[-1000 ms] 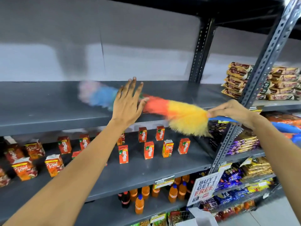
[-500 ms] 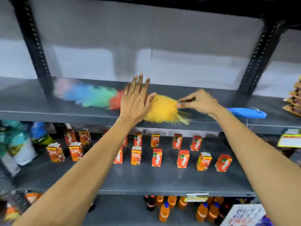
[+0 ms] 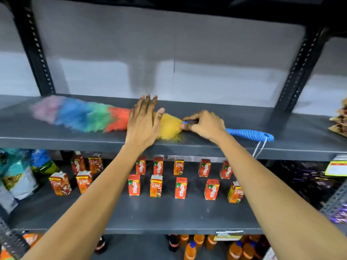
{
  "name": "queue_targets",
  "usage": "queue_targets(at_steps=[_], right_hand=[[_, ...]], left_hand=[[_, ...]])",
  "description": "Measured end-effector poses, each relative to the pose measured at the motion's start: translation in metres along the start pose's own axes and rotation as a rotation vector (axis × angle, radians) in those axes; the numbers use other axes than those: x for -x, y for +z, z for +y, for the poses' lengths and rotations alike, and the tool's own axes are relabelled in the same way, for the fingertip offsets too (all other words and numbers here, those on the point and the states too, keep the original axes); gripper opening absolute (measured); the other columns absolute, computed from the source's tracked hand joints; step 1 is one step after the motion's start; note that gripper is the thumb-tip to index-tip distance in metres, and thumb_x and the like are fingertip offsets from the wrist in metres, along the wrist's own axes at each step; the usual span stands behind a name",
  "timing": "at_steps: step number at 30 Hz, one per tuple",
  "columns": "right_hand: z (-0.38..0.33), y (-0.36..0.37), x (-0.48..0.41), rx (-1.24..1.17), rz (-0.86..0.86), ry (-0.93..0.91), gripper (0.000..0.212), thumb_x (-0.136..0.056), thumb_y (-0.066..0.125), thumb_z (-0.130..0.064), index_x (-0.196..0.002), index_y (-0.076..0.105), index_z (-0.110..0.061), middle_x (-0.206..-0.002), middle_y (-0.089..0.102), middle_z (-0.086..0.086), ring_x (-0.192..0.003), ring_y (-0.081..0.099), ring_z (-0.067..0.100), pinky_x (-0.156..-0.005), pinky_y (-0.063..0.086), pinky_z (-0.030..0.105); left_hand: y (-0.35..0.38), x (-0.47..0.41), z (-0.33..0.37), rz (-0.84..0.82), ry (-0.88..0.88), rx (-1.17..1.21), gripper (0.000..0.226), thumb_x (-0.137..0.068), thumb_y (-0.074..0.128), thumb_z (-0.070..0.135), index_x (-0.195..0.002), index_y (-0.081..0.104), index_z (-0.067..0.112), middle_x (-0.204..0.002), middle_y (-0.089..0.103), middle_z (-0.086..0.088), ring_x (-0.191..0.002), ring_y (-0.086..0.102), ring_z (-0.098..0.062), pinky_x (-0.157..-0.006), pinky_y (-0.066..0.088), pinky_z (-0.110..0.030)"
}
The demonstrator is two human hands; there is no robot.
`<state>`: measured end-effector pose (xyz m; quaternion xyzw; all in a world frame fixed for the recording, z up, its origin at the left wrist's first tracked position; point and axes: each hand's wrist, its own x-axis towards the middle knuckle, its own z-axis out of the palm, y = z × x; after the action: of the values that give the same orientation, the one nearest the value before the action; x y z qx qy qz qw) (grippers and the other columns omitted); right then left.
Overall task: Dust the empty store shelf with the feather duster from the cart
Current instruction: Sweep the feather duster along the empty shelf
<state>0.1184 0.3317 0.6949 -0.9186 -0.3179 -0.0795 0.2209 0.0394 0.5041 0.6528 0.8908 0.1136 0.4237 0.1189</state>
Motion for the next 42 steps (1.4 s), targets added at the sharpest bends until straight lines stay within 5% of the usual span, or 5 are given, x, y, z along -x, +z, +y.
queue_targets(at_steps=[15, 23, 30, 36, 42], right_hand=[[0.21, -0.114, 0.131, 0.221, 0.455, 0.898, 0.038, -0.077, 0.062, -0.043, -0.095, 0.075, -0.012, -0.089, 0.066, 0.022, -0.08, 0.061, 0.037, -0.07, 0.046, 0.036], [0.178, -0.116, 0.124, -0.207, 0.107, 0.438, 0.015, -0.079, 0.076, -0.015, -0.093, 0.078, -0.014, -0.082, 0.075, 0.005, -0.04, 0.052, -0.004, -0.039, 0.039, 0.006], [0.064, -0.058, 0.039, -0.265, -0.169, 0.006, 0.031, -0.077, 0.078, -0.022, -0.106, 0.074, -0.012, -0.081, 0.073, -0.011, -0.061, 0.059, -0.016, -0.059, 0.043, 0.0], [-0.057, 0.016, -0.018, -0.068, -0.117, -0.146, 0.04, -0.08, 0.066, -0.055, -0.113, 0.07, -0.035, -0.103, 0.072, -0.005, -0.1, 0.063, 0.019, -0.072, 0.045, 0.028], [-0.13, 0.057, -0.044, 0.086, 0.048, -0.061, 0.031, -0.096, 0.047, -0.03, -0.117, 0.06, -0.012, -0.123, 0.063, 0.013, -0.116, 0.058, 0.032, -0.089, 0.047, 0.036]], left_hand=[[0.014, -0.006, 0.048, -0.138, 0.215, -0.127, 0.056, -0.098, 0.02, 0.046, -0.144, 0.023, 0.014, -0.154, 0.021, -0.012, -0.142, 0.012, -0.026, -0.114, 0.013, -0.045], [0.035, -0.005, 0.082, -0.089, 0.302, -0.035, 0.066, -0.091, 0.013, 0.054, -0.142, 0.029, 0.015, -0.152, 0.026, -0.012, -0.141, 0.02, -0.026, -0.113, 0.02, -0.045], [-0.001, -0.003, 0.043, 0.117, 0.162, 0.056, 0.067, -0.092, 0.006, 0.055, -0.141, 0.031, 0.016, -0.151, 0.029, -0.01, -0.14, 0.021, -0.023, -0.112, 0.013, -0.035], [-0.021, 0.004, -0.016, 0.206, 0.017, -0.019, 0.066, -0.093, 0.006, 0.054, -0.14, 0.033, 0.018, -0.151, 0.031, -0.008, -0.14, 0.022, -0.022, -0.111, 0.02, -0.039], [-0.031, 0.004, -0.04, 0.212, -0.085, -0.036, 0.061, -0.092, 0.014, 0.05, -0.141, 0.031, 0.016, -0.152, 0.027, -0.01, -0.141, 0.019, -0.022, -0.113, 0.016, -0.039]])
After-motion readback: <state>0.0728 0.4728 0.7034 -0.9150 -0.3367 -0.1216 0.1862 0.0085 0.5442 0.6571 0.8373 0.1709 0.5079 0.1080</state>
